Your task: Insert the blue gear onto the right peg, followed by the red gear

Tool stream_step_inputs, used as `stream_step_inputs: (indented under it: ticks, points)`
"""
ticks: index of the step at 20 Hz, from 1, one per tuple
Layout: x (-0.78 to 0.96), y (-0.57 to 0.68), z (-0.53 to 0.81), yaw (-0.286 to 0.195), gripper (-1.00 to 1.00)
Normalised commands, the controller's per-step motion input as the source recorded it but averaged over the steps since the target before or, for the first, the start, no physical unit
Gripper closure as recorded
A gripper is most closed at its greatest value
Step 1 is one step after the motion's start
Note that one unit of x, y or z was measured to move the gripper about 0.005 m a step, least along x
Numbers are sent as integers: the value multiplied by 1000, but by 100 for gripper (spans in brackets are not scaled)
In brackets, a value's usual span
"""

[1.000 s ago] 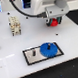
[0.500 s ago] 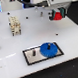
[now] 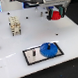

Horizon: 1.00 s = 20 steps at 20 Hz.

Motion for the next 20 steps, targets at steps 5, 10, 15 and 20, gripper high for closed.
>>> stream_step_inputs:
  ticks: [5, 10, 15, 20]
  points:
    - [799, -204, 333, 0, 100]
    - [843, -129, 295, 0, 100]
    - [838, -138, 262, 0, 100]
    - [786, -160, 173, 0, 100]
